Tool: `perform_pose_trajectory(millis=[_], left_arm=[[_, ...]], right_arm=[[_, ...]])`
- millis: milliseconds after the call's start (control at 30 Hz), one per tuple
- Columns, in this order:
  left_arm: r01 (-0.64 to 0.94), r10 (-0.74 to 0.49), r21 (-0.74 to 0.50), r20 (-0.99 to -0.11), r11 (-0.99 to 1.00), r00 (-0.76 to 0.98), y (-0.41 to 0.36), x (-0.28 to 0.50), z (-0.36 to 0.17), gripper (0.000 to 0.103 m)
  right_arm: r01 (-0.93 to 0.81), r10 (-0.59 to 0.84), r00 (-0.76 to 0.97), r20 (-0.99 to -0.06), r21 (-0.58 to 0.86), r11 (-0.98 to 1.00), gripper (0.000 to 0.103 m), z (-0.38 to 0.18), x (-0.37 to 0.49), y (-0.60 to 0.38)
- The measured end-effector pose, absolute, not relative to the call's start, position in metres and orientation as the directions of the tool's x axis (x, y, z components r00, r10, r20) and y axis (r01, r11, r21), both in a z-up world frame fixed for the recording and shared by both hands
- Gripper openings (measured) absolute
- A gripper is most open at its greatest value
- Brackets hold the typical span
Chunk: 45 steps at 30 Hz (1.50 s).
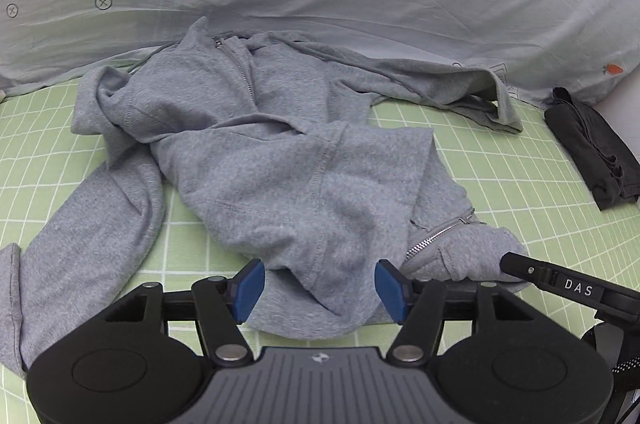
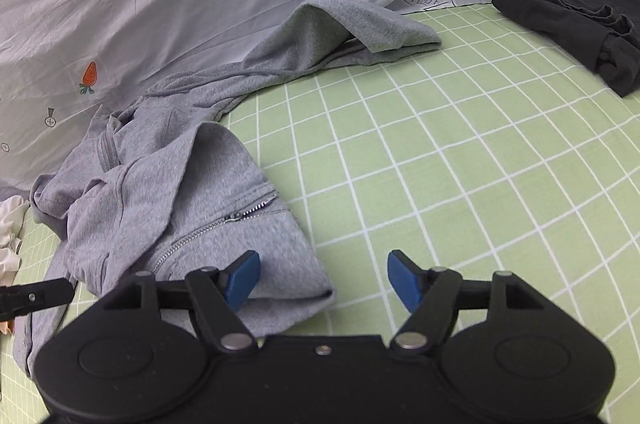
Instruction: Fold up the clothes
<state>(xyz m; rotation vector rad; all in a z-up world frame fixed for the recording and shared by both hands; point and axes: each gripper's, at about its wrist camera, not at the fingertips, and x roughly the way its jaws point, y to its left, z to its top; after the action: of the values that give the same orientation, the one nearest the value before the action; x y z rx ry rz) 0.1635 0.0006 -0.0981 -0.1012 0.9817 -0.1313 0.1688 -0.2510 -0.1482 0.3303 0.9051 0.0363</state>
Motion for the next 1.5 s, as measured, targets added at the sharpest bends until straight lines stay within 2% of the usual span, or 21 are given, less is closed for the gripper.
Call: perform_pose_trajectory(millis=[133, 367, 500, 567, 633, 667, 700, 733, 833, 1067, 1233, 1400, 1500], left_arm=[[0.126, -0.167, -0.117, -0.829, 0.985, 0.534, -0.020, 0.172, -0.109, 0.063], [0.107, -0.103, -0.056, -0.853, 0.993, 0.512, -0.035, 0.190, -0.129, 0.061], [0.058, -0.084, -0.063, -0.855, 0.996, 0.511, -0.024, 0.192, -0.133, 0.039], [0.039, -0.091, -0.083, -0.852, 0.996, 0.516, -0.018, 0.191, -0.133, 0.028], [0.020, -0.070, -0.070, -0.849, 0.997, 0.524, -0.014, 0.190, -0.132, 0.010], [0.010, -0.071, -0.078, -0.845, 0.997, 0.530, -0.011, 0.189, -0.131, 0.010], [-0.001, -0.072, -0.086, -0.842, 0.996, 0.535, -0.008, 0.187, -0.130, 0.008], [-0.022, -0.058, -0.084, -0.837, 0.996, 0.544, -0.005, 0.185, -0.127, 0.007], [-0.098, 0.006, -0.063, -0.811, 0.993, 0.585, 0.010, 0.174, -0.112, 0.006], [-0.313, 0.135, -0.109, -0.737, 0.943, 0.663, 0.065, 0.122, -0.067, 0.004], [-0.419, 0.193, -0.154, -0.713, 0.895, 0.674, 0.100, 0.064, -0.052, 0.004], [-0.512, 0.214, -0.186, -0.752, 0.839, 0.624, 0.128, 0.008, -0.064, 0.004], [-0.563, 0.205, -0.187, -0.803, 0.805, 0.560, 0.140, -0.018, -0.078, 0.004]], right_arm=[[0.085, 0.178, 0.620, -0.764, 0.292, 0.953, 0.071, -0.151, 0.165, -0.251], [0.030, 0.209, 0.595, -0.776, 0.281, 0.959, 0.069, -0.155, 0.169, -0.245], [-0.018, 0.211, 0.581, -0.786, 0.247, 0.969, 0.069, -0.157, 0.166, -0.238], [-0.029, 0.190, 0.569, -0.800, 0.212, 0.977, 0.065, -0.162, 0.168, -0.233], [-0.050, 0.163, 0.579, -0.799, 0.164, 0.985, 0.046, -0.166, 0.170, -0.228], [-0.063, 0.156, 0.589, -0.793, 0.147, 0.987, 0.040, -0.167, 0.170, -0.226], [-0.076, 0.165, 0.590, -0.791, 0.150, 0.986, 0.020, -0.167, 0.172, -0.225], [-0.068, 0.163, 0.596, -0.787, 0.152, 0.986, 0.010, -0.166, 0.173, -0.226], [-0.053, 0.137, 0.660, -0.739, 0.135, 0.989, 0.006, -0.151, 0.165, -0.226], [-0.052, 0.050, 0.799, -0.599, 0.014, 0.999, 0.005, -0.102, 0.131, -0.221], [-0.083, 0.037, 0.850, -0.525, -0.066, 0.994, 0.004, -0.076, 0.089, -0.207], [-0.131, 0.036, 0.862, -0.506, -0.153, 0.980, 0.004, -0.069, 0.044, -0.196], [-0.150, 0.040, 0.839, -0.543, -0.160, 0.976, 0.004, -0.071, 0.024, -0.194]])
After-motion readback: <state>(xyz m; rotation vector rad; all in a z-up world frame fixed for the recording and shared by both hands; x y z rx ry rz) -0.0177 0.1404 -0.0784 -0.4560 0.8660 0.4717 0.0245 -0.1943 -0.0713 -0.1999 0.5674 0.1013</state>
